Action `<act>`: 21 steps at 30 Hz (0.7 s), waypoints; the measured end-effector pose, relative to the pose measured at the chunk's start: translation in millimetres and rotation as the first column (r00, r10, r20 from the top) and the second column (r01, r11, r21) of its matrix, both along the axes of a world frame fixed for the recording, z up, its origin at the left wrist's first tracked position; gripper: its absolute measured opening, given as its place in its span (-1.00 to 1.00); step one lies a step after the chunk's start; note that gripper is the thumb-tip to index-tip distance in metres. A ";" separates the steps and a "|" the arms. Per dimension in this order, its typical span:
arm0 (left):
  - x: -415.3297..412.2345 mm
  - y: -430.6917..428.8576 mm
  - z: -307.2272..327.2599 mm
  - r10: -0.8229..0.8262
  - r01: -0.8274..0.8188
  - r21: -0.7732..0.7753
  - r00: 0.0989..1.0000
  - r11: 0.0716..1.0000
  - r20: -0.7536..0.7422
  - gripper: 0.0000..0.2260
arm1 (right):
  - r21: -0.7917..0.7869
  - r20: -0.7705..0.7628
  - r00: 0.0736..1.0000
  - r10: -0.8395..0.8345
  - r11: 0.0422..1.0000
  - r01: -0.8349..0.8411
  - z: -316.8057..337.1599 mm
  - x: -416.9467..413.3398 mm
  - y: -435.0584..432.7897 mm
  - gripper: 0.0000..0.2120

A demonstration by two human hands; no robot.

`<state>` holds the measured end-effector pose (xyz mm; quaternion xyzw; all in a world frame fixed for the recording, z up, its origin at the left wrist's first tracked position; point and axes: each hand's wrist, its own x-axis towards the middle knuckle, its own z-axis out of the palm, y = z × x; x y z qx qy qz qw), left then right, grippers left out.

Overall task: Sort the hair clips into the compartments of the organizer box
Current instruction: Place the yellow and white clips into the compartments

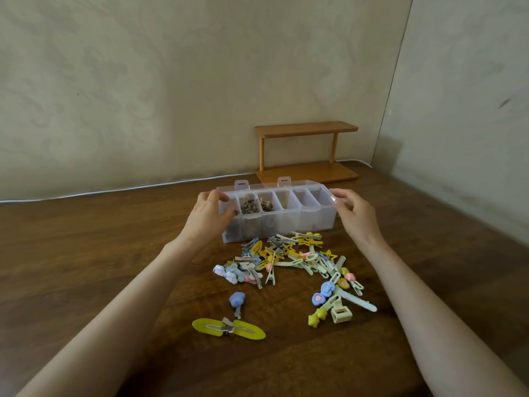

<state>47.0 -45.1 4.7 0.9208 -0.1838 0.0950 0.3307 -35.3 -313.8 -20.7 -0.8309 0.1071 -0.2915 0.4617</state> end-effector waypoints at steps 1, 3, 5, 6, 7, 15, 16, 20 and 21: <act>-0.6 -0.6 0.5 -0.002 0.002 0.000 1.000 1.000 -0.009 -0.67 | 0.024 0.002 1.000 0.002 1.000 -0.002 0.5 -0.4 -0.7 -0.69; -1.3 -0.3 1.5 -0.006 0.006 -0.001 1.000 1.000 -0.016 -0.68 | 0.057 0.004 1.000 0.016 0.998 -0.016 0.8 -0.4 -2.1 -0.70; -1.7 1.8 2.9 0.001 -0.001 0.002 1.000 1.000 -0.020 -0.68 | 0.088 0.011 0.999 0.035 0.995 -0.036 0.7 -0.2 -2.2 -0.71; -1.2 3.7 3.7 0.008 -0.008 0.005 1.000 1.000 -0.019 -0.68 | 0.098 0.013 0.999 0.044 0.994 -0.045 1.0 -0.3 -1.4 -0.71; -0.1 5.9 4.3 0.016 -0.016 0.006 1.000 1.000 -0.017 -0.68 | 0.102 0.012 0.998 0.058 0.993 -0.059 1.5 -0.5 0.1 -0.71; -0.8 6.9 6.1 0.064 -0.083 0.115 0.985 0.990 0.157 -0.68 | 0.093 0.020 0.994 0.103 0.990 -0.105 0.9 -0.8 7.7 -0.71; -4.0 3.0 7.9 0.042 -0.071 0.128 0.974 0.989 0.222 -0.69 | 0.090 0.022 0.995 0.099 0.991 -0.101 1.0 -0.7 8.0 -0.71; -28.9 -19.9 14.2 -0.151 0.100 0.155 0.915 0.983 0.373 -0.76 | 0.085 0.030 0.995 0.091 0.992 -0.093 1.3 -1.2 8.4 -0.73; -38.9 -27.0 15.0 -0.222 0.172 0.163 0.905 0.971 0.363 -0.77 | 0.090 0.032 0.995 0.090 0.992 -0.093 1.5 -1.8 8.4 -0.75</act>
